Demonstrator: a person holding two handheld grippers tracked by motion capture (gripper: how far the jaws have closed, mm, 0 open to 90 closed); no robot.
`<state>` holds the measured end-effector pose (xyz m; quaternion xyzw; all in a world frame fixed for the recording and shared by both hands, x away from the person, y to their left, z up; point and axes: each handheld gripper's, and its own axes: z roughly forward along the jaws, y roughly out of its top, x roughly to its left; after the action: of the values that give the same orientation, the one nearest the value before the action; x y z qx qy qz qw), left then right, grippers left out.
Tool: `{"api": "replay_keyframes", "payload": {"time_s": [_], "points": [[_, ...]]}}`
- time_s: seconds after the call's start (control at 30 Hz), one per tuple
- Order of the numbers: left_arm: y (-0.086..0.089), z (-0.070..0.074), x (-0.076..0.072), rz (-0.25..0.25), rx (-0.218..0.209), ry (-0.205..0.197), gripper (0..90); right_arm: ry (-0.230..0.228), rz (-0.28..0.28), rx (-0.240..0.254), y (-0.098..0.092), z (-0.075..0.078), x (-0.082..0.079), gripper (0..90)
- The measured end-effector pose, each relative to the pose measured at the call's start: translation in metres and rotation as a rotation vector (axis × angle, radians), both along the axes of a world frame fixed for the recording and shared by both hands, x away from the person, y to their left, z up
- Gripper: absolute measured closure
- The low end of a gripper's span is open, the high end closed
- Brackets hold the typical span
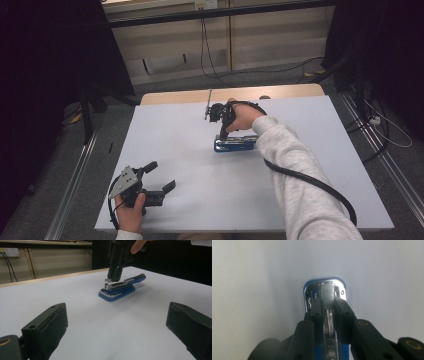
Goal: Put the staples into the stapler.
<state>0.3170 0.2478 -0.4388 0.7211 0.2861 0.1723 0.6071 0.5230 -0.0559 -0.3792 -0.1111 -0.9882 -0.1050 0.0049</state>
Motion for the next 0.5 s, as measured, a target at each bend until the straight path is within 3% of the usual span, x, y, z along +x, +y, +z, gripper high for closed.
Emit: {"api": "replay_keyframes", "payload": {"time_s": [0.5], "points": [[0.0001,0.0001,0.0003,-0.001,0.009,-0.001,3.9,-0.008,0.032,-0.012,-0.0017,-0.0081,0.0002,78.3]]}}
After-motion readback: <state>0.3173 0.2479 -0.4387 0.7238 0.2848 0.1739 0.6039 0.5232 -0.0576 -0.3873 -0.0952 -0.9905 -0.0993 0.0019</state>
